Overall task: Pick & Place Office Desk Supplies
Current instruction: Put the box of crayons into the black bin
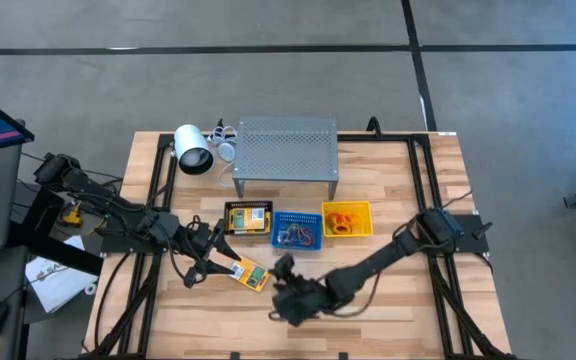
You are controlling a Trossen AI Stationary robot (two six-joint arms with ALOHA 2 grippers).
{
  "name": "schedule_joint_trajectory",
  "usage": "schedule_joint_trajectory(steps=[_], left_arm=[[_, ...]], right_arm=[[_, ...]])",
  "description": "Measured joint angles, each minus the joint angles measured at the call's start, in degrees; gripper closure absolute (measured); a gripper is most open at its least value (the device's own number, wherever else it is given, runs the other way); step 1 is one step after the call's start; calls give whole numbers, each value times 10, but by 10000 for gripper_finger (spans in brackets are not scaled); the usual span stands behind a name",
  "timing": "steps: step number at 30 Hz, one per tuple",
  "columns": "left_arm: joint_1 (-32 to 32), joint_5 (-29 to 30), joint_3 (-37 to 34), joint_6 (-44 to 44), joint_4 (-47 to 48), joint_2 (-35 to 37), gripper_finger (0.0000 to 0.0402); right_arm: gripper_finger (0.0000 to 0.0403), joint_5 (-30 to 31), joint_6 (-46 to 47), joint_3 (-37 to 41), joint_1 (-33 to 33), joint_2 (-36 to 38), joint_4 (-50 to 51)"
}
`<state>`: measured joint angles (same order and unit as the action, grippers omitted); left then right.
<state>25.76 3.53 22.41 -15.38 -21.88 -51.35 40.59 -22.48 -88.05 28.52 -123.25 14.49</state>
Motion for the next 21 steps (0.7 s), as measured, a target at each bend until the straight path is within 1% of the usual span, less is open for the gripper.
schedule_joint_trajectory(steps=[4, 5, 8, 10, 15, 17, 21], left_arm=[[0, 0, 0, 0, -1, 0, 229], [0, 0, 0, 0, -2, 0, 229], [2, 0, 0, -2, -2, 0, 231], [3, -1, 0, -3, -5, 0, 232], [4, -1, 0, -16, -8, 0, 233], [8, -1, 0, -16, -10, 0, 234], [16, -3, 0, -16, -13, 0, 234]], right_arm=[[177, 5, -14, 0, 20, -28, -64], [177, 20, -25, 0, 23, -38, -75], [177, 93, -73, 1, 32, -66, -117], [177, 116, -101, -1, 36, -83, -143], [177, 120, -121, -13, 44, -108, -151], [177, 119, -125, -14, 47, -109, -149], [177, 105, -163, -14, 52, -108, -147]])
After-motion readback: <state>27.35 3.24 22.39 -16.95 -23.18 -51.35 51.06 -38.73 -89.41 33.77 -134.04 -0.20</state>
